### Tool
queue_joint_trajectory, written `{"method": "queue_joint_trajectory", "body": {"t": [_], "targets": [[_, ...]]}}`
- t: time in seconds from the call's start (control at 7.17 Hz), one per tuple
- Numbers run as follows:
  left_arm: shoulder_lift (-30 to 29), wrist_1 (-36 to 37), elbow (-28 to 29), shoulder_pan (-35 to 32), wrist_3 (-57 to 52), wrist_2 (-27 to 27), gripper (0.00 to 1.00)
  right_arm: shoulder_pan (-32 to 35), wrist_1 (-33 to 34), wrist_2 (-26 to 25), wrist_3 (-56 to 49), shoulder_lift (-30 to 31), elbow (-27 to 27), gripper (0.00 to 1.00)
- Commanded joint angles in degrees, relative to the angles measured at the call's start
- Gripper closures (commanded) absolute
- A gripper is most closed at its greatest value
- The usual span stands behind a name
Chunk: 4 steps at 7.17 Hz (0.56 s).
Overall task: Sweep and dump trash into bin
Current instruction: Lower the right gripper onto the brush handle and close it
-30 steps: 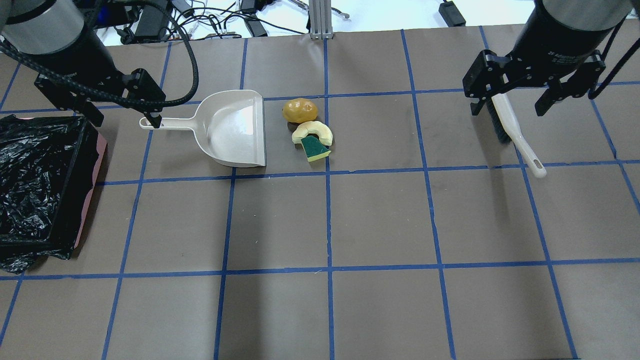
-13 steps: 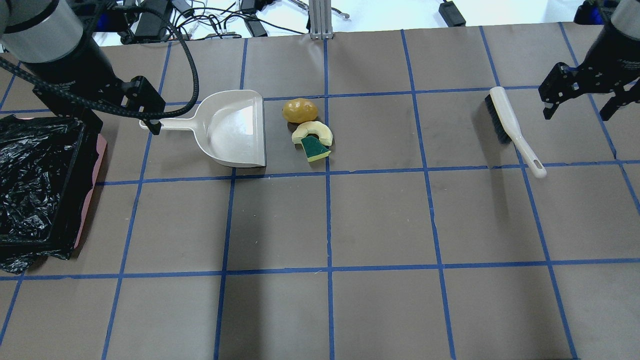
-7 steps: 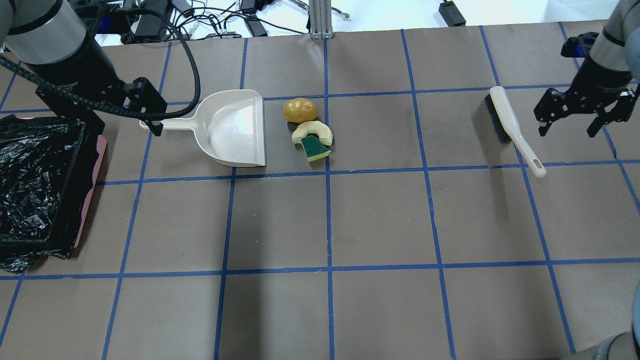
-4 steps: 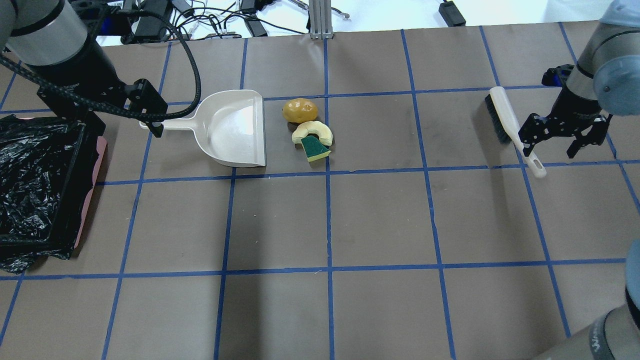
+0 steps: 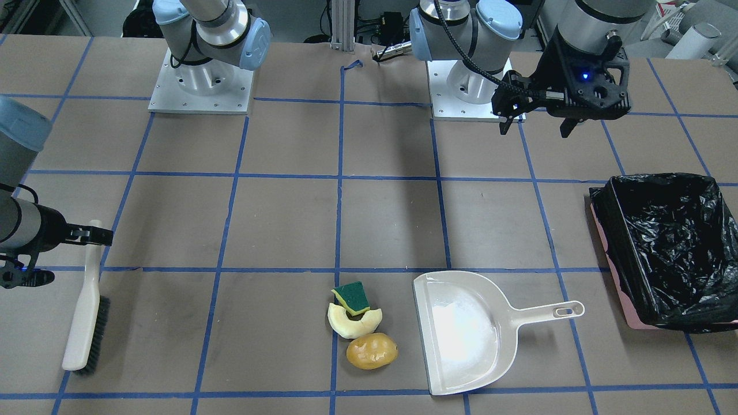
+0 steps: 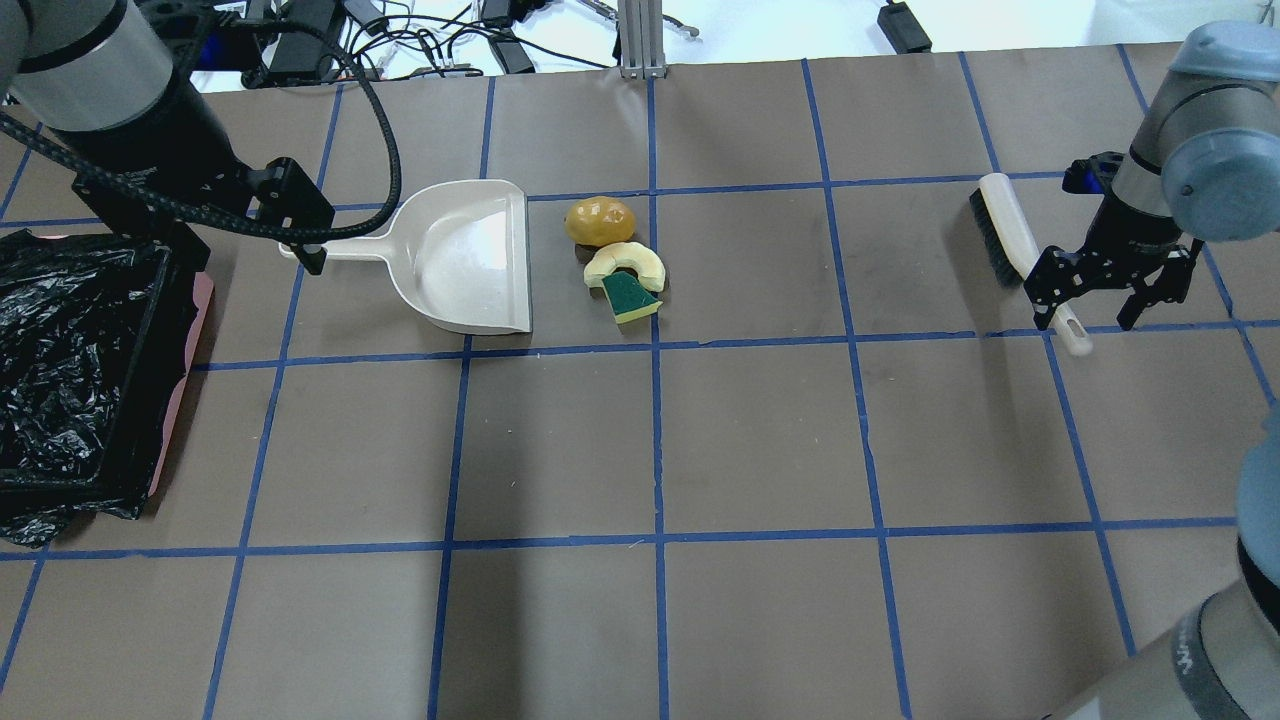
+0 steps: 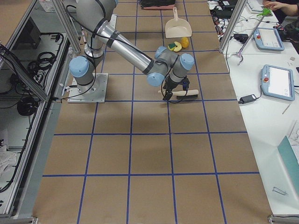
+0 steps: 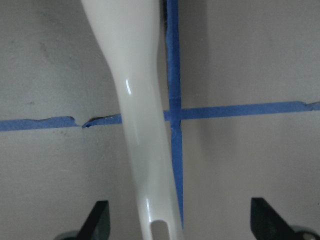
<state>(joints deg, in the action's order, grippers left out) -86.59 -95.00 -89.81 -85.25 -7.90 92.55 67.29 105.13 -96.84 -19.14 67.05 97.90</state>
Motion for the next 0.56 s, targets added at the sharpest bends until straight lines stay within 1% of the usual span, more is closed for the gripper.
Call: {"method": "queue_joint_trajectory", "body": {"t": [0.0, 0.28, 0.42], "targets": [[0.02, -0.01, -0.01, 0.00, 0.08, 0.00, 0.00, 0.12, -0.01, 0.16, -2.21, -0.08, 0.62, 0.00], [-0.07, -0.01, -0.01, 0.00, 0.08, 0.00, 0.00, 0.12, -0.01, 0.69, -2.04, -0.16, 0.62, 0.01], [-0.16, 0.08, -0.01, 0.00, 0.08, 0.00, 0.00, 0.12, 0.08, 0.69, -2.04, -0.16, 0.62, 0.13]]}}
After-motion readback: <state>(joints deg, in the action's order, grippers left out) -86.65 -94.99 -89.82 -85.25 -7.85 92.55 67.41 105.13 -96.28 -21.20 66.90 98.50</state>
